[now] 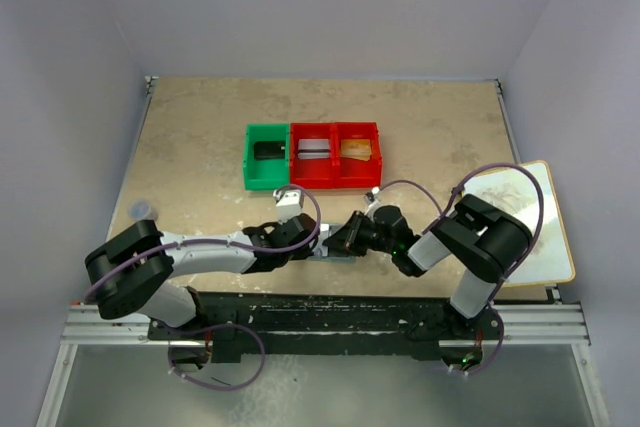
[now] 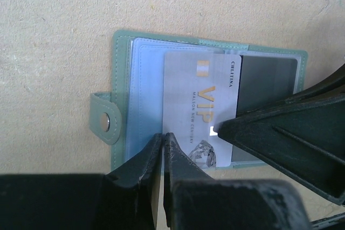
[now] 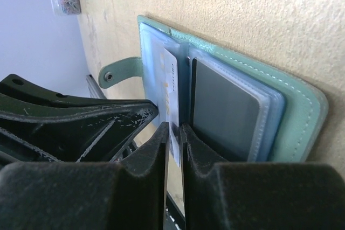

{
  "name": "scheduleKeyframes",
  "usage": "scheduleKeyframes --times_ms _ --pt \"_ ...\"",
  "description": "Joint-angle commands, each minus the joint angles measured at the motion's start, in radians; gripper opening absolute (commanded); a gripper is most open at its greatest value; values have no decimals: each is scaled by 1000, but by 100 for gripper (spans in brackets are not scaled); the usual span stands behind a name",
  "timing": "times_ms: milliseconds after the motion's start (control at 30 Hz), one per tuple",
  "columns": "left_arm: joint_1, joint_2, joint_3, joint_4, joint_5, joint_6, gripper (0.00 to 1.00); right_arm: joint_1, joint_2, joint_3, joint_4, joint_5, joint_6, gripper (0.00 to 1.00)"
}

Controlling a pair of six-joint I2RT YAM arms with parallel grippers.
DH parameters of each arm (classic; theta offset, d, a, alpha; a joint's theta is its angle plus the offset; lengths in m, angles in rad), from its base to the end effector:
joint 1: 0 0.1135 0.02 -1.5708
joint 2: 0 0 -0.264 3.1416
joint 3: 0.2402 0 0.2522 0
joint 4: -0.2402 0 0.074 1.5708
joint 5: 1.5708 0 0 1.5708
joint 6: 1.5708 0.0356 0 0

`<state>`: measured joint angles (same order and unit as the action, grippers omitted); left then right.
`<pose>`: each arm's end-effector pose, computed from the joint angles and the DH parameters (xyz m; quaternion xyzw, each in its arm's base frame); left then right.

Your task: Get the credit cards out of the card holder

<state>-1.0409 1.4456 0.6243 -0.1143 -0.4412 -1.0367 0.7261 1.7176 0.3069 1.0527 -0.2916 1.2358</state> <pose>0.1450 -0.2174 0.1515 -0.0664 0.9271 -0.1572 0.3337 0.1862 0.1790 0.1045 0.1248 0.8076 0.5350 0.2144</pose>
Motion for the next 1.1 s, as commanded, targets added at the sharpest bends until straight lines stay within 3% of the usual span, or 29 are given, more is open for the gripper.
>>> scheduleKeyframes --times_ms 0,200,367,1067 --pt "5 -7 -11 11 -16 -3 2 4 17 33 50 -19 -13 17" --pt "4 -19 -17 9 -29 -11 2 1 33 61 35 -22 -24 13" --pt "4 -65 -38 -2 -73 -45 3 0 13 47 27 1 -25 0" --pt "4 -156 -38 38 -49 -3 5 -6 -22 -41 43 15 -8 0"
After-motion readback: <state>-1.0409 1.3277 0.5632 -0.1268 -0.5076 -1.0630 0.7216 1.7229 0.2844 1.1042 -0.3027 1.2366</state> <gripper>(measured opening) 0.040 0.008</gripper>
